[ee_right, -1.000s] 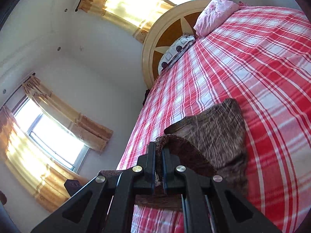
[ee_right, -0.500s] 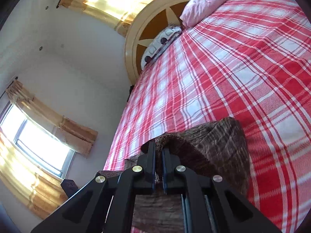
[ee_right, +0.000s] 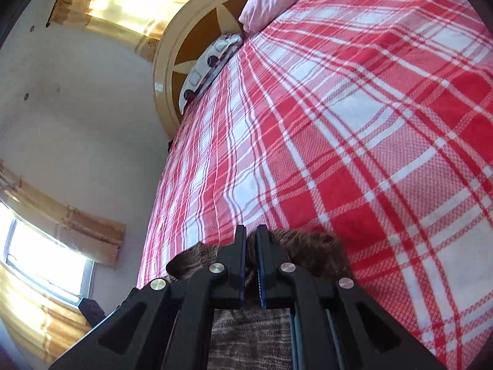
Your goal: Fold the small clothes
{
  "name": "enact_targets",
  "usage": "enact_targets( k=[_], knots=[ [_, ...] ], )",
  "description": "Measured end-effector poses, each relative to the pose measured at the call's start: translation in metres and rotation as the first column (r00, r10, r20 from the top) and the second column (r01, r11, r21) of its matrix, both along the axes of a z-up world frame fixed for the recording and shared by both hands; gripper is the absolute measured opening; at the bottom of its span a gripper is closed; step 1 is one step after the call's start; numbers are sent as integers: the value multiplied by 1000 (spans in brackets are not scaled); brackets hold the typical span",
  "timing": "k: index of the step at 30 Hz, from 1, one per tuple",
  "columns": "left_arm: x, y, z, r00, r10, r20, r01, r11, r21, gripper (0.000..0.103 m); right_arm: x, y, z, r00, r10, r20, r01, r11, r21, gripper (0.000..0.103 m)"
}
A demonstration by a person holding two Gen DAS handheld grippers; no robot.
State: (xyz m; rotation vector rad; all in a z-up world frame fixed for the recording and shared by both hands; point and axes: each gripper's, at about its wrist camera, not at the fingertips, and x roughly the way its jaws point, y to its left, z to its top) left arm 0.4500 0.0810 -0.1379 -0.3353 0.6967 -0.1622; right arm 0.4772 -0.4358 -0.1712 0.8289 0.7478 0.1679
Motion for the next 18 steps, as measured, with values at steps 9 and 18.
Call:
enact_targets(
  k=[9,18],
  knots=[
    [-33,-32,-7,996,-75,-55,84,981,176,61,-20,67,35,975,219,30,-201,934,-294,67],
    [-95,-23,-21,984,-131,-121,153,969,192,64,-95,46,12,980,155,-128,-197,867,-457,59]
  ],
)
